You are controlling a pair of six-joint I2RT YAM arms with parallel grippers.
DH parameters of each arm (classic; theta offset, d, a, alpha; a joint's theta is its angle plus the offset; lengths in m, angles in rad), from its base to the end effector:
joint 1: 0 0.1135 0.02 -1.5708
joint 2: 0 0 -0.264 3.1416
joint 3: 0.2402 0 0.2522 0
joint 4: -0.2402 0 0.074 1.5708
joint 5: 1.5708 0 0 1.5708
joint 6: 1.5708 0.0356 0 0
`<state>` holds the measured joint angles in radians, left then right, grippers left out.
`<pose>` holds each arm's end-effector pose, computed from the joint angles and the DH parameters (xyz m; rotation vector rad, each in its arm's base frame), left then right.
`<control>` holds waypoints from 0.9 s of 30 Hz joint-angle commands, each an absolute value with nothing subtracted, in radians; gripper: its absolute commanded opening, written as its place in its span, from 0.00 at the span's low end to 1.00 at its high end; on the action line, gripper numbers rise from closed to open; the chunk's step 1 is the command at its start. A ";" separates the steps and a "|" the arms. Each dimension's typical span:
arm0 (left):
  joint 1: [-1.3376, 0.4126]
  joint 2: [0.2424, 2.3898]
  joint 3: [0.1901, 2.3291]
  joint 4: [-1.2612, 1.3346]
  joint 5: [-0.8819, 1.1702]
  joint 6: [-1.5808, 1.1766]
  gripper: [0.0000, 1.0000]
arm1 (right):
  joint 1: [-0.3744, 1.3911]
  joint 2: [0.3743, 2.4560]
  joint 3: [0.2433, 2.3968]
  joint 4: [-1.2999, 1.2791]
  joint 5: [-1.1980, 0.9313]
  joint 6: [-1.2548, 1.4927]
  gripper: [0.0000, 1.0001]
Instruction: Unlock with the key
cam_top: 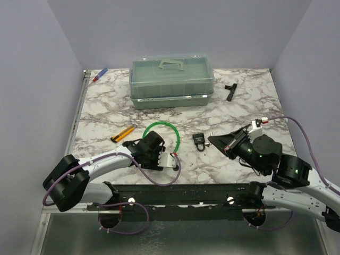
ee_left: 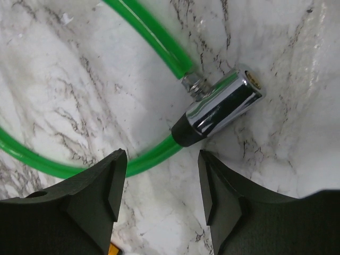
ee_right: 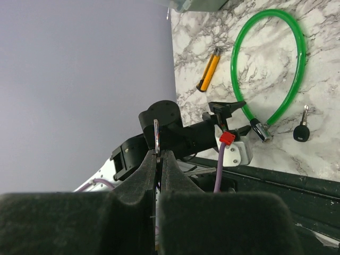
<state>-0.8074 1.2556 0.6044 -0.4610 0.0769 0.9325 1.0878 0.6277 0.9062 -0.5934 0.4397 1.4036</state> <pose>0.1486 -0.1593 0.1656 2.0627 1.7089 -0.0638 0.0721 0.1049 0.3607 0.6493 1.9677 1.2611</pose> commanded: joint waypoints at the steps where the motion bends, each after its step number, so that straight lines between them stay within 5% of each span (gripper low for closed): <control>1: -0.814 1.341 0.672 -0.480 0.174 0.955 0.56 | 1.093 0.566 0.874 -0.630 0.490 1.398 0.01; 7: -0.815 1.445 0.794 -0.582 0.286 0.873 0.21 | 1.093 0.498 0.898 -0.728 0.536 1.399 0.01; 16: -0.814 1.459 0.841 -0.646 0.292 0.751 0.00 | 1.092 0.443 0.854 -0.770 0.565 1.324 0.01; 22: -0.815 1.310 0.728 -0.556 0.247 0.720 0.01 | 1.093 0.566 0.775 -0.613 0.447 1.158 0.01; 25: -0.822 1.218 0.692 -0.522 0.196 0.700 0.30 | 1.093 0.666 0.793 -0.575 0.388 1.109 0.01; 27: -0.824 1.152 0.678 -0.510 0.219 0.699 0.40 | 1.092 0.702 0.809 -0.568 0.380 1.085 0.01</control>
